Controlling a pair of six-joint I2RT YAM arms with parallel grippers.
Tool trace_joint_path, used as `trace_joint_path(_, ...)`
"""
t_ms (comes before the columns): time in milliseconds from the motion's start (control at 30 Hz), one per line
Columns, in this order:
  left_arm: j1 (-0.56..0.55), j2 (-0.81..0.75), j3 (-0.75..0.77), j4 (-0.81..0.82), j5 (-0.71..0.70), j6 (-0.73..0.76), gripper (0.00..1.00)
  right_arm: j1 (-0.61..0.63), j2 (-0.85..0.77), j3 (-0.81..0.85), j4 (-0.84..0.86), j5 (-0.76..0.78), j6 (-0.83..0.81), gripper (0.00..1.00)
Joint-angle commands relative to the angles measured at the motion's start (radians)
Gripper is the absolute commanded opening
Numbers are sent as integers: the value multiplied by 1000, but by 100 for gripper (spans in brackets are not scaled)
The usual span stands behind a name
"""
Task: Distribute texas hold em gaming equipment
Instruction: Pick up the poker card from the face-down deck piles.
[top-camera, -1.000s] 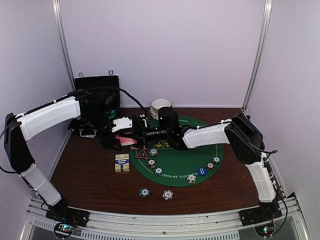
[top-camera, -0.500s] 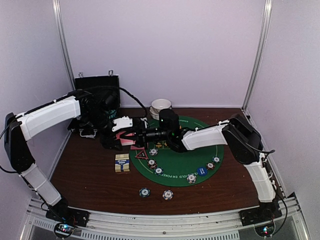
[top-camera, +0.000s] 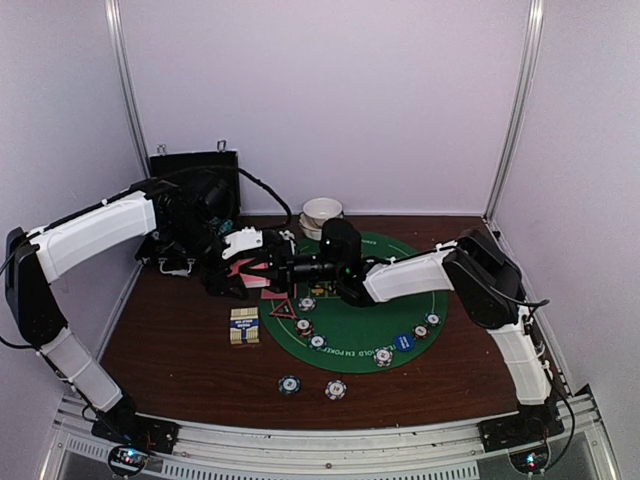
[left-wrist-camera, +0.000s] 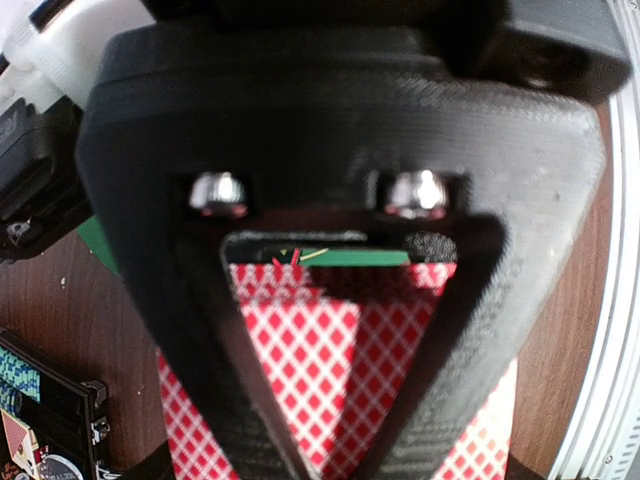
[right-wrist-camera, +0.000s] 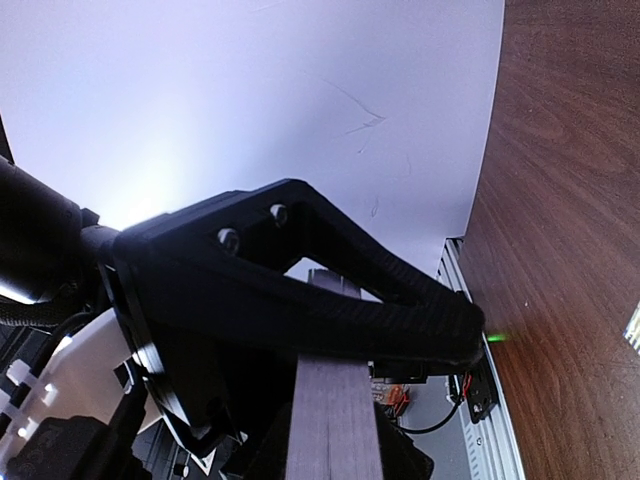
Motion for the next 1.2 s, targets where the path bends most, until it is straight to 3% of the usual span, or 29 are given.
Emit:
trace_joint_path(0,12,-32,9,22,46,11,73,8,2,-14,31,-9,-17,0)
trace_joint_path(300,13,-38,-1,11,59,21,66,8,1,-8,0,-4,-34,0)
trace_joint_path(500,13,-31,-20,11,57,41,49,8,-4,2,-1,-2,-32,0)
trace_joint_path(567,13,-34,-19,11,58,42,38,8,-4,-1,-16,-2,-42,0)
trace_joint_path(667,13,-38,-7,7,59,45,25,6,-2,-10,-40,3,-56,11)
trace_joint_path(900,13,-37,-11,-3,52,49,24,-4,-20,-32,-195,37,-144,39)
trace_joint_path(1033,14,-40,-18,-4,51,50,23,-11,-52,-28,-296,37,-219,48)
trace_joint_path(1167,13,-38,-19,-4,43,53,21,-17,-80,-20,-372,29,-277,50)
